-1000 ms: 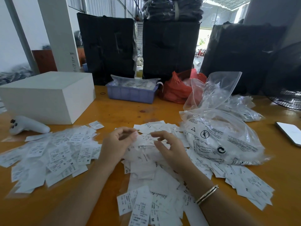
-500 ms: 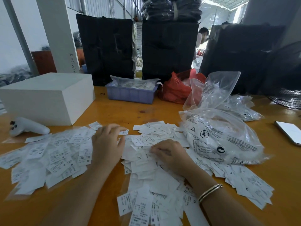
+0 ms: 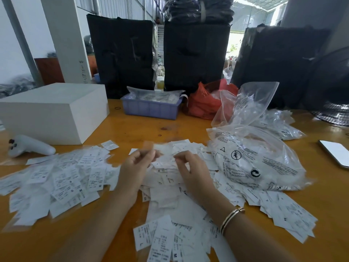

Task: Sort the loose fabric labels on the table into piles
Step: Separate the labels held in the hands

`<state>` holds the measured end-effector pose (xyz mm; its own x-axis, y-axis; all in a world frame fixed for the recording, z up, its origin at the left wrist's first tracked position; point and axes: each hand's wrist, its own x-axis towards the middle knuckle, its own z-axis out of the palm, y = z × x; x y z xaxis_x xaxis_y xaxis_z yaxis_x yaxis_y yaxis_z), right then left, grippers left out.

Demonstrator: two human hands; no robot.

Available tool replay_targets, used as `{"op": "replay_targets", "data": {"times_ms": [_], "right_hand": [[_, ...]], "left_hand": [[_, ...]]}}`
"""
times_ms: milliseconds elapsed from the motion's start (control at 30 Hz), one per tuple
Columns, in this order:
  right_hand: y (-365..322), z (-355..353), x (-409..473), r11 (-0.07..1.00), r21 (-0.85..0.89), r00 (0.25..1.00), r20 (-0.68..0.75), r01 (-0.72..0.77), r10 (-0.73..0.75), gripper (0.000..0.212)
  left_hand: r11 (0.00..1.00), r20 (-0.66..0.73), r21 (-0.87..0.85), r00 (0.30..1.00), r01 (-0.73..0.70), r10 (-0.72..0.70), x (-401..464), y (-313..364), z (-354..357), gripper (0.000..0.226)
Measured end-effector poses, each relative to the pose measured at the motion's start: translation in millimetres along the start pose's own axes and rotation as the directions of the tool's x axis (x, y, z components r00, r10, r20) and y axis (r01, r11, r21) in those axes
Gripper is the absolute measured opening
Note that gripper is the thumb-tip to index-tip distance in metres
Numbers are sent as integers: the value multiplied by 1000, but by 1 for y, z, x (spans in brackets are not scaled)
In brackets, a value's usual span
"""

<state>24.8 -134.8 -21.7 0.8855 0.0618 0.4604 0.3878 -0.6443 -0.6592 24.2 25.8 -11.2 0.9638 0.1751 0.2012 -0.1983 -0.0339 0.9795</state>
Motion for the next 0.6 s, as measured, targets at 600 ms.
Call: {"op": "replay_targets", "data": {"times_ms": [600], "right_hand": [[3, 3, 3, 971, -223, 988, 142, 83, -52, 25]], "left_hand": [[999, -26, 33, 999, -40, 41, 3, -5, 0, 20]]}}
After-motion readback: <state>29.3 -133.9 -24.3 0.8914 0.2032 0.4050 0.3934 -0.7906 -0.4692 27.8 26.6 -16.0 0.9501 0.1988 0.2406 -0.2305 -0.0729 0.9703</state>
